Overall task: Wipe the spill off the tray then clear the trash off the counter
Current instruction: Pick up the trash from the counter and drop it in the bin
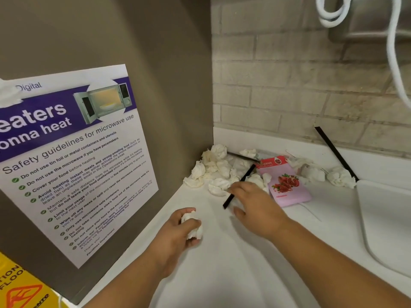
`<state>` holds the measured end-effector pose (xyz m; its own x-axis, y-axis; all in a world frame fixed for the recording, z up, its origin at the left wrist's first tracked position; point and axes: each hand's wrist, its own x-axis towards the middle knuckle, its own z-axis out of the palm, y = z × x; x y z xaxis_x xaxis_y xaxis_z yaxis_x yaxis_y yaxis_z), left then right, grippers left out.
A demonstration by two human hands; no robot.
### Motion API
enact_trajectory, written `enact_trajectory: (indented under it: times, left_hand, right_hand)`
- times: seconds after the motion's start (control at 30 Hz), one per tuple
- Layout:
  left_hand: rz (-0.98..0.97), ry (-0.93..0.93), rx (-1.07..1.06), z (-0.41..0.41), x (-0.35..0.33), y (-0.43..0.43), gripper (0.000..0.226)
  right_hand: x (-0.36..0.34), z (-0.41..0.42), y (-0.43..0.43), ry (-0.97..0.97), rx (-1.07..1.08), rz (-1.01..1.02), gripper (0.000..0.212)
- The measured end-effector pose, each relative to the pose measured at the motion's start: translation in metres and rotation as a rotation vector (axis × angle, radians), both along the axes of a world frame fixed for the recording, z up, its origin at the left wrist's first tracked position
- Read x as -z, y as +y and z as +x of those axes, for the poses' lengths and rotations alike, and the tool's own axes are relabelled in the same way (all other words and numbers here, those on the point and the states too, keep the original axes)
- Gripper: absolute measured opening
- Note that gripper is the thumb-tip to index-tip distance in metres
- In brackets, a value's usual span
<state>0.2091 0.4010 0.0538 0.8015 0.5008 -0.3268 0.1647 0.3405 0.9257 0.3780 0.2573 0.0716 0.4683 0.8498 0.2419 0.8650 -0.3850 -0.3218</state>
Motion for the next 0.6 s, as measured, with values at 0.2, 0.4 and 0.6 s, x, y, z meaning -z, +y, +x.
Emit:
enact_trajectory:
  times: [0.2,0.4,0.6]
  left_hand:
    - [0.151,0.044,-0.023,-0.008,-0.001,-0.002,0.047]
    - [0.257,0.089,-0.012,-0.01,-0.003,-0.007,0.046]
    - [0.299,0.097,0.009,-0.013,-0.004,-0.008,0.045]
  right_hand:
    - [0.003,0.032,0.004,-0.238,0.278,-0.445,0.054]
    - [0.011,0.037,0.01,-0.301,0.321,-0.606,0.062]
    - [0.011,0.038,0.012,-0.359,0.256,-0.543,0.043]
